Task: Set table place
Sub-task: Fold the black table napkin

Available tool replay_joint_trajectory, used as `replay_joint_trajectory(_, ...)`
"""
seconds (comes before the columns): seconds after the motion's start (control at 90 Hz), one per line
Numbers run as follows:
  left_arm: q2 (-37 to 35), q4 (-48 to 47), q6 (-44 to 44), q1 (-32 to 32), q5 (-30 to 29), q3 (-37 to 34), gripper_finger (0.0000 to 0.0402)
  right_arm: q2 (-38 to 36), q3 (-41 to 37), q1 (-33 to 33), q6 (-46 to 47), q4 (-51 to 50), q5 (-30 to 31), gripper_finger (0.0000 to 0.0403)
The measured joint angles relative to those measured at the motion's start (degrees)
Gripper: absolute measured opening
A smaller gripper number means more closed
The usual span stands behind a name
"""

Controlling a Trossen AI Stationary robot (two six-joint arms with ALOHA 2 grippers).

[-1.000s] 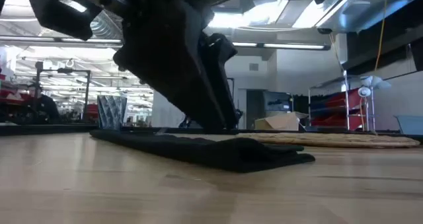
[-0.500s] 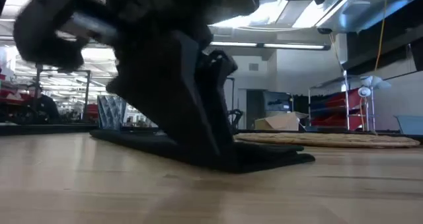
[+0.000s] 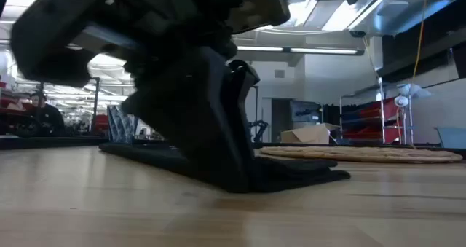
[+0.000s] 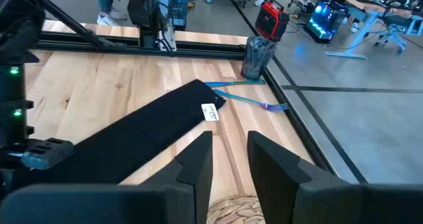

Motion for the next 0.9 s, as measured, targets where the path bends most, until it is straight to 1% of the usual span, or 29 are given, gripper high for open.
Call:
replay_joint_trajectory(0.089,0.1,-1.0,-1.8,0.1,-1.2,1.6,0.002,0.0,0.0,0.0,0.0,0.1,0.1,0.0083)
replay_joint_trajectory(0.144,0.1,-1.4,-3.6,0.1,-1.6,2.8,0.0008,0.0,0.0,0.0,0.0,0.1,0.1,0.0083)
replay_joint_trajectory(0.3,0.1,-3.6,-5.7,0.1,-4.0,6.7,0.0002,0.0,0.0,0.0,-0.2,0.1,0.9,0.0083)
replay_joint_trajectory(0.478,-2.1,-6.0,-7.5,0.6,-9.4,11.0,0.0001,-0.7,0.0,0.0,-0.2,0.2,1.1,0.0083)
replay_joint_trajectory(0.556,-3.6,-7.6,-9.4,1.2,-11.6,11.9,0.0001,-1.6,0.0,0.0,-0.2,0.4,1.1,0.0083)
replay_joint_trajectory(0.722,-6.9,-7.5,-14.8,2.3,-14.0,13.4,0.0,-4.0,0.0,0.0,-0.2,0.6,1.1,0.0083)
replay_joint_trajectory(0.9,-9.1,-7.6,-19.9,1.8,-18.1,14.8,0.0,-6.3,0.0,0.0,-0.2,0.4,1.0,0.0083)
